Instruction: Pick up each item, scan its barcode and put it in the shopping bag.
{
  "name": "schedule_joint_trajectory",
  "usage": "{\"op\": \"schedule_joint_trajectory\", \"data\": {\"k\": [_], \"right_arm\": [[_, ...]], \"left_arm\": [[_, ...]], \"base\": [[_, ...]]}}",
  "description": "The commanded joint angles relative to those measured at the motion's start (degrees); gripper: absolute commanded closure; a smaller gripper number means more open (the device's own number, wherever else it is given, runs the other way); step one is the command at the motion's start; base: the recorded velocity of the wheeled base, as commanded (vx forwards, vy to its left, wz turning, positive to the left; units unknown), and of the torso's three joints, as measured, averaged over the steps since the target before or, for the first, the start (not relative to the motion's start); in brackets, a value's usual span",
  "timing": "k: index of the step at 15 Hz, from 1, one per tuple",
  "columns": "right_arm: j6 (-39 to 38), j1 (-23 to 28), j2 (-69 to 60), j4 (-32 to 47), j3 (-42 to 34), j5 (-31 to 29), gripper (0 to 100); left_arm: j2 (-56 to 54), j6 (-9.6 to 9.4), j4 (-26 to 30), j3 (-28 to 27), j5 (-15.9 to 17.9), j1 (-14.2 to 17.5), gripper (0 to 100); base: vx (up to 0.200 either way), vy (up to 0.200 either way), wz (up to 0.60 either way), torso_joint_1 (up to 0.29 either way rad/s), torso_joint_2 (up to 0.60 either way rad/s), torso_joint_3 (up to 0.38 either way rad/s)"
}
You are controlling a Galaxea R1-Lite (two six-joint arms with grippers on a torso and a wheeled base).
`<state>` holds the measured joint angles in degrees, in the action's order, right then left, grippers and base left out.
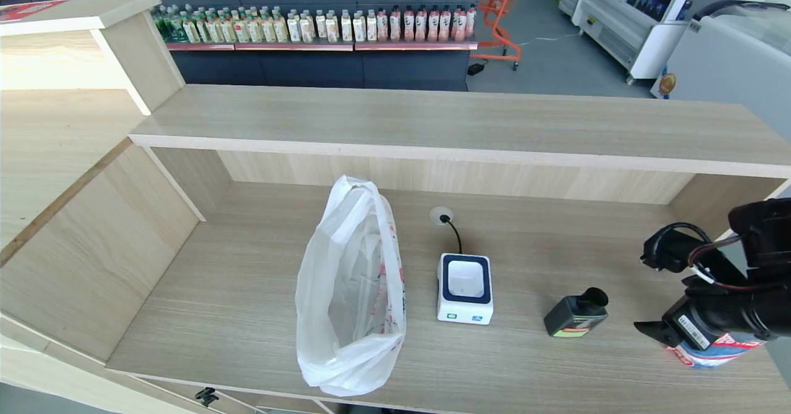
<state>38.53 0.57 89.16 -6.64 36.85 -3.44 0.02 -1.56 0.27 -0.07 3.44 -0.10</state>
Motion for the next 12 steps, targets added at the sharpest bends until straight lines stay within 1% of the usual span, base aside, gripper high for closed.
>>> {"op": "schedule_joint_trajectory", "data": {"k": [1, 2, 3, 5, 7, 9, 11, 12], "right_arm": [[1.7, -1.2, 5.0, -1.1, -0.2, 2.4, 0], [5.0, -1.0, 6.2, -1.8, -0.2, 7.7, 0], [6.5, -0.8, 7.3, -1.8, -0.2, 10.4, 0], [8.9, -0.7, 9.7, -2.6, -0.5, 11.0, 0], [9.9, -1.0, 12.6, -6.5, -0.6, 11.2, 0], [9.8, -2.6, 14.6, -9.0, 0.1, 12.0, 0], [9.8, -4.0, 16.4, -10.8, 0.4, 15.0, 0], [9.9, -4.7, 16.8, -10.9, 0.4, 15.1, 0]], "left_arm": [[0.0, -0.02, 0.0, 0.0, 0.0, 0.0, 0], [0.0, -0.02, 0.0, 0.0, 0.0, 0.0, 0], [0.0, -0.02, 0.0, 0.0, 0.0, 0.0, 0], [0.0, -0.02, 0.0, 0.0, 0.0, 0.0, 0], [0.0, -0.02, 0.0, 0.0, 0.0, 0.0, 0], [0.0, -0.02, 0.0, 0.0, 0.0, 0.0, 0], [0.0, -0.02, 0.0, 0.1, 0.0, 0.0, 0], [0.0, -0.02, 0.0, 0.0, 0.0, 0.0, 0]], "base": [[0.000, 0.000, 0.00, 0.000, 0.00, 0.000], [0.000, 0.000, 0.00, 0.000, 0.00, 0.000], [0.000, 0.000, 0.00, 0.000, 0.00, 0.000], [0.000, 0.000, 0.00, 0.000, 0.00, 0.000], [0.000, 0.000, 0.00, 0.000, 0.00, 0.000], [0.000, 0.000, 0.00, 0.000, 0.00, 0.000], [0.000, 0.000, 0.00, 0.000, 0.00, 0.000], [0.000, 0.000, 0.00, 0.000, 0.00, 0.000]]}}
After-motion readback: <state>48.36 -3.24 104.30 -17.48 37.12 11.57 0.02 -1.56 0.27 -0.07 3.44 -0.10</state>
